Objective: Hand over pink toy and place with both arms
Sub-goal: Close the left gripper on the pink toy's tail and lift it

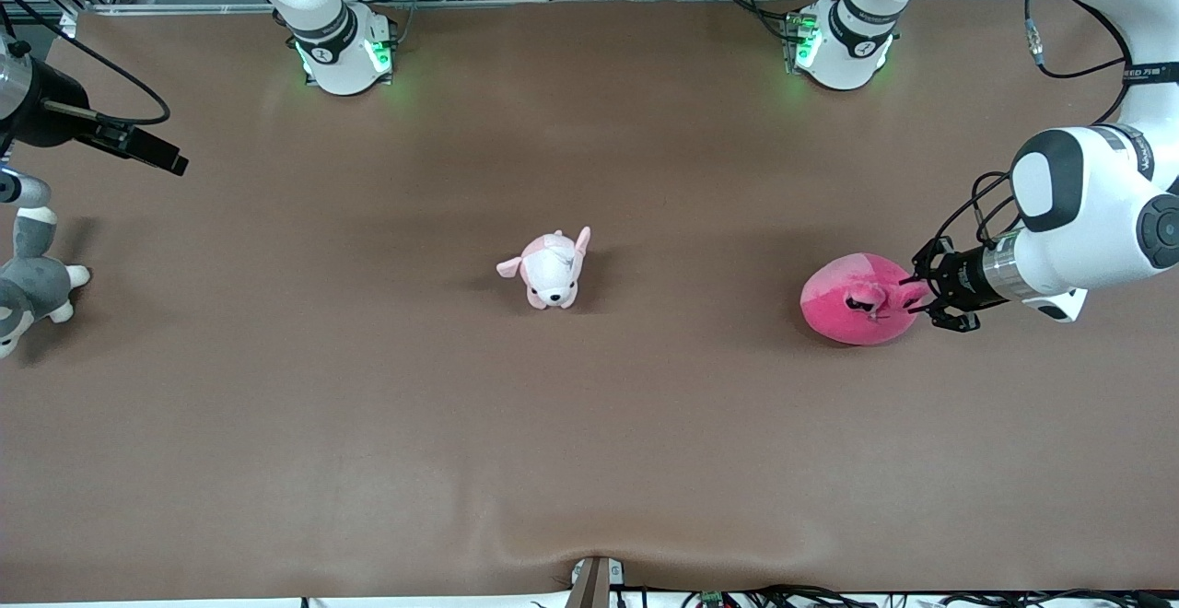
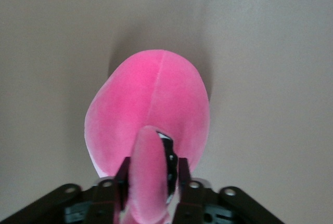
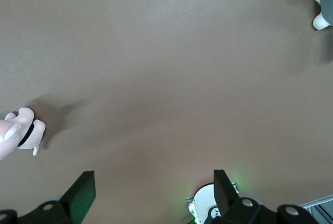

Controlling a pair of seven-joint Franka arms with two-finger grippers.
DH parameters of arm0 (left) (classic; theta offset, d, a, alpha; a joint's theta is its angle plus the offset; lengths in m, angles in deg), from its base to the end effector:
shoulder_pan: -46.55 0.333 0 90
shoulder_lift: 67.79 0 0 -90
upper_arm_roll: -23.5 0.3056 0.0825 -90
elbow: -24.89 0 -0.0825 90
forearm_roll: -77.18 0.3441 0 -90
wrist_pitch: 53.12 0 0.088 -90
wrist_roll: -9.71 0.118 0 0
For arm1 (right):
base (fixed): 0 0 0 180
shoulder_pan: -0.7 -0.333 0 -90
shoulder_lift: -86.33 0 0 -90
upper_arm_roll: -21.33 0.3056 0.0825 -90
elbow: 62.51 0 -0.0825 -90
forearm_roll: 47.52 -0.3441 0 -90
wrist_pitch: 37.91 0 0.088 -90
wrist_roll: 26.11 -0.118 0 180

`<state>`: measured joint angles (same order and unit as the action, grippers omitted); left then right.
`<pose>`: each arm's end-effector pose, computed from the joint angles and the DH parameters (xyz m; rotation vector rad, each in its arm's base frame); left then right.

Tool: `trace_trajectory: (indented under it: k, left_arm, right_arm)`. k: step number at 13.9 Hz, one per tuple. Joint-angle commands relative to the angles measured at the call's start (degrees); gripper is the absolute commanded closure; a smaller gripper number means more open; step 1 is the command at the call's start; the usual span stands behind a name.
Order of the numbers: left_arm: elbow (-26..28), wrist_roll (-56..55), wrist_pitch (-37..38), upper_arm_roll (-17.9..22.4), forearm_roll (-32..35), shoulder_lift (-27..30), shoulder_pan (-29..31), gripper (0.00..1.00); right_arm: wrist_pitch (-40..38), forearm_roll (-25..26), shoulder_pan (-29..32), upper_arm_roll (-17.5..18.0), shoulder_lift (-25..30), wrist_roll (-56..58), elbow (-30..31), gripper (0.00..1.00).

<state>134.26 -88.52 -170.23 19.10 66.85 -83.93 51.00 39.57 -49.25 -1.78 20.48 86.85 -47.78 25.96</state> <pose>0.5627 -0.0092 0.3429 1.9239 2.4518 -0.3575 0.4854 0.0178 0.6021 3.0742 -0.5371 -0.2896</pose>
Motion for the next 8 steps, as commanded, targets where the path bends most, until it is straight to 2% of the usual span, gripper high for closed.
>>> trace_trajectory:
  k: [1, 3, 6, 8]
  left_arm:
    - [-2.1, 0.5, 0.3, -0.1, -0.9, -1.3, -0.1, 0.90]
    - [-4.2, 0.7, 1.0, -0.1, -0.9, -2.7, -0.6, 1.00]
    - [-7.2, 0.6, 5.4, -0.7, -1.1, -2.6, -0.8, 1.00]
    - [-11.2, 0.8, 9.1, -3.8, -3.3, -2.3, 0.2, 1.00]
  right_arm:
    - [-0.3, -0.7, -0.3, -0.2, 0.3, -1.1, -0.1, 0.00]
    - [-0.4, -0.6, -0.3, -0.2, 0.3, -1.1, -0.1, 0.00]
    - [-0.4, -0.7, -0.3, -0.2, 0.3, -1.1, -0.1, 0.00]
    - [-0.4, -0.7, -0.5, -0.2, 0.3, -1.2, -0.1, 0.00]
